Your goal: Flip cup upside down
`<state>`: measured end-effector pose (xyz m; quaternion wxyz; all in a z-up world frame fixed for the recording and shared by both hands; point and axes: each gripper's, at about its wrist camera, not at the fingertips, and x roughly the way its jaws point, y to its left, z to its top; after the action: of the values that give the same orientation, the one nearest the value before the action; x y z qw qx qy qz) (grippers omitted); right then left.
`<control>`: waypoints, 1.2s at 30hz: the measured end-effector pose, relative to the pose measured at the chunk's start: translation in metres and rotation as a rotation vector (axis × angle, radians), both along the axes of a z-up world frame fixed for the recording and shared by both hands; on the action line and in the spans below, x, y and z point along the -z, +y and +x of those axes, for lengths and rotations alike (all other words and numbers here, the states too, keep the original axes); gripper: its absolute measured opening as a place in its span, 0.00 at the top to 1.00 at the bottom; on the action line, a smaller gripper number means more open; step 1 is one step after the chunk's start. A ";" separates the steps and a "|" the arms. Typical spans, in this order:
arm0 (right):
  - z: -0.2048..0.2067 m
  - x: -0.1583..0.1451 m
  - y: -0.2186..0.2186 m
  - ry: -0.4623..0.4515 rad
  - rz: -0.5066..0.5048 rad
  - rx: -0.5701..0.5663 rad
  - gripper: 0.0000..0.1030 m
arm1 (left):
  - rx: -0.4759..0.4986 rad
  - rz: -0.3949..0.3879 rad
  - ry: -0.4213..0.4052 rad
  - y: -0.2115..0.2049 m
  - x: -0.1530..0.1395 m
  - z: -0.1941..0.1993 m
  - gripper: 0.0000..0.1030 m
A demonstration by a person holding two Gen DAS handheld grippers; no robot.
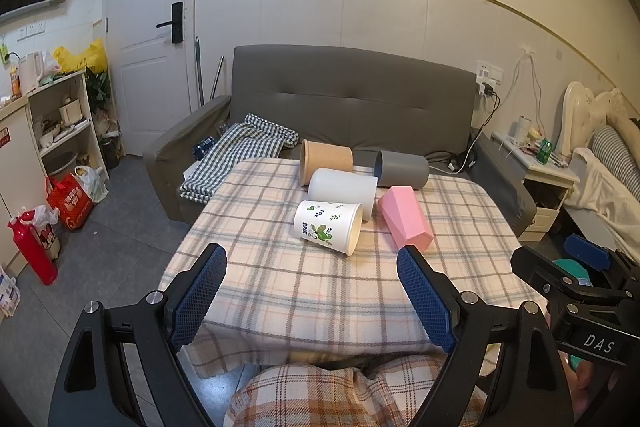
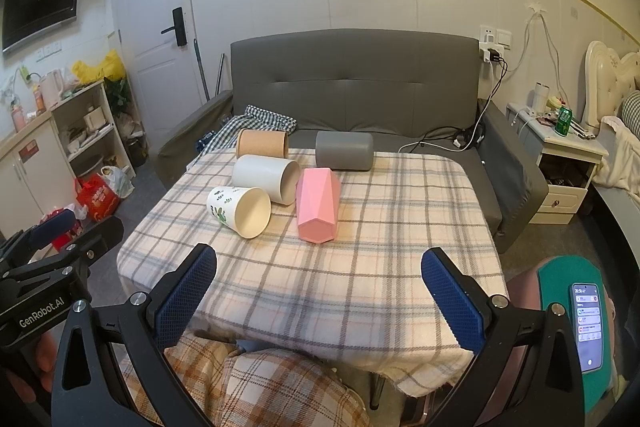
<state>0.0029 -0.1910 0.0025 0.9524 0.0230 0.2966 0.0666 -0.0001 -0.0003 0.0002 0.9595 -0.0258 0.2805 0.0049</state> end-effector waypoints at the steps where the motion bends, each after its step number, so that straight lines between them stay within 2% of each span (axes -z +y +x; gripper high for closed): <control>1: 0.000 0.000 0.000 0.000 0.001 0.000 0.00 | -0.001 -0.001 0.000 0.000 0.000 0.000 0.13; 18: 0.005 -0.005 -0.008 0.005 0.000 -0.001 0.00 | -0.002 0.000 0.005 0.006 -0.001 0.001 0.13; 23: 0.006 0.008 0.002 0.007 0.019 -0.012 0.00 | 0.001 -0.001 0.014 0.014 0.002 0.006 0.13; 31: 0.038 0.016 -0.005 0.059 0.010 -0.005 0.00 | -0.011 0.004 0.065 0.005 0.015 0.043 0.13; 36: 0.076 0.034 0.001 0.124 -0.009 -0.015 0.00 | -0.024 0.014 0.125 0.007 0.034 0.078 0.13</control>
<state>0.0789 -0.1898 -0.0319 0.9318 0.0207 0.3553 0.0708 0.0781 0.0068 -0.0342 0.9401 -0.0220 0.3395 0.0200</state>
